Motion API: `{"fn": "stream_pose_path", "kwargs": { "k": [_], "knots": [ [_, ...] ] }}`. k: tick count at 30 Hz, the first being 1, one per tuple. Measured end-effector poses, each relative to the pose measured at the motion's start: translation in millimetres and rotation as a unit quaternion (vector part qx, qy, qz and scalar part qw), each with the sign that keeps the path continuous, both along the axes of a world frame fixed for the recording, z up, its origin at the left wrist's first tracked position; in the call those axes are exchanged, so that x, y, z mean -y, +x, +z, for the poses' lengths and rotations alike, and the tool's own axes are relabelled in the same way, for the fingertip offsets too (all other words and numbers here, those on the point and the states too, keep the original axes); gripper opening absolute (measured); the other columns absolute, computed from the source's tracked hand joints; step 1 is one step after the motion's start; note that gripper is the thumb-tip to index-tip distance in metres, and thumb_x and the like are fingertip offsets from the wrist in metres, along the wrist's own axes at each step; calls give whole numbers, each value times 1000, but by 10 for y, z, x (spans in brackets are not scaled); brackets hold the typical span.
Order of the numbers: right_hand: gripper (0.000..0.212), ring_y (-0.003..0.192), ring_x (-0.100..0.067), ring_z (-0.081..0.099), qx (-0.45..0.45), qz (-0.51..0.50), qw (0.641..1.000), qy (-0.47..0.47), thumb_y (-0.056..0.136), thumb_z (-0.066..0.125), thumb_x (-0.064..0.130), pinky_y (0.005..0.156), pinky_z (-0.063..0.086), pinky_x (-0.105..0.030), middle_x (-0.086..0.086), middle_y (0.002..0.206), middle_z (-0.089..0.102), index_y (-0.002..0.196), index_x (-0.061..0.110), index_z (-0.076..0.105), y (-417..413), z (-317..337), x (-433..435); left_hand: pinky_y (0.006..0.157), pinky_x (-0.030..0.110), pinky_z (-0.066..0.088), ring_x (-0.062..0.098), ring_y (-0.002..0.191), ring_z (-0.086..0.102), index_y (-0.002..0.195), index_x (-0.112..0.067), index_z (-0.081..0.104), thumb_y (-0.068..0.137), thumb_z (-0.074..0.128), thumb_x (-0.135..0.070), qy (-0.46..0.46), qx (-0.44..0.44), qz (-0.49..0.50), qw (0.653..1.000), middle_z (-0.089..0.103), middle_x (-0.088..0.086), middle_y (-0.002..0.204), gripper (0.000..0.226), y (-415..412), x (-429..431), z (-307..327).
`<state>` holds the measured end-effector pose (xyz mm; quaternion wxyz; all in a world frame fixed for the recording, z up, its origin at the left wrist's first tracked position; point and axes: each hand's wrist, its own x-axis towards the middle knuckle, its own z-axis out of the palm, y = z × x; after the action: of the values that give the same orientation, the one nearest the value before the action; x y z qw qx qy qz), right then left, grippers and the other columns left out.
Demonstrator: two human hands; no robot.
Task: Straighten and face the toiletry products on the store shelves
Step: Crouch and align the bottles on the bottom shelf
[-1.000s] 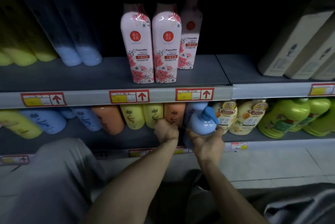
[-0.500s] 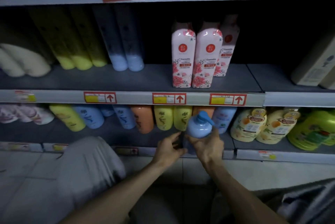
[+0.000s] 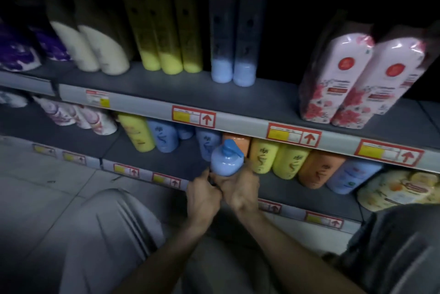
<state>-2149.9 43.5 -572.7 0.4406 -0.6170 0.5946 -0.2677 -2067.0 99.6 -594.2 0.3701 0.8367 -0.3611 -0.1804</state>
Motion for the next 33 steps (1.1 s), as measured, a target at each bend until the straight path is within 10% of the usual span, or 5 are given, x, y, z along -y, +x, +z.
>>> {"fn": "stream_pose_path", "kwargs": {
  "k": [14,20,25,33],
  "knots": [
    [87,134,-18,52,108,169,976,85,92,72,12,109,42,-29,0,145,53,161,28,22,902,-117,25,66,-5,40,8,110,53,149,-16,36,98,63,-15,-81,-132,18,988,56,1,130,58,793,29,70],
    [88,138,-22,49,189,188,952,152,91,71,19,115,45,-50,-3,148,49,160,29,18,953,-196,101,91,25,40,20,123,52,152,-19,28,94,60,-6,-43,-139,-26,989,52,4,136,67,958,148,176],
    [80,126,-12,55,217,208,942,149,90,72,11,103,49,-30,2,139,53,155,29,28,961,-179,158,94,24,37,20,127,50,150,-21,34,96,63,-13,-34,-127,-7,991,51,1,134,62,997,167,215],
    [95,128,-10,53,218,221,935,170,83,71,6,113,47,-46,9,139,51,158,36,21,935,-295,136,99,35,46,28,124,54,157,-26,24,83,77,-17,-32,-87,54,994,52,9,137,92,966,163,-35]
  ]
}}
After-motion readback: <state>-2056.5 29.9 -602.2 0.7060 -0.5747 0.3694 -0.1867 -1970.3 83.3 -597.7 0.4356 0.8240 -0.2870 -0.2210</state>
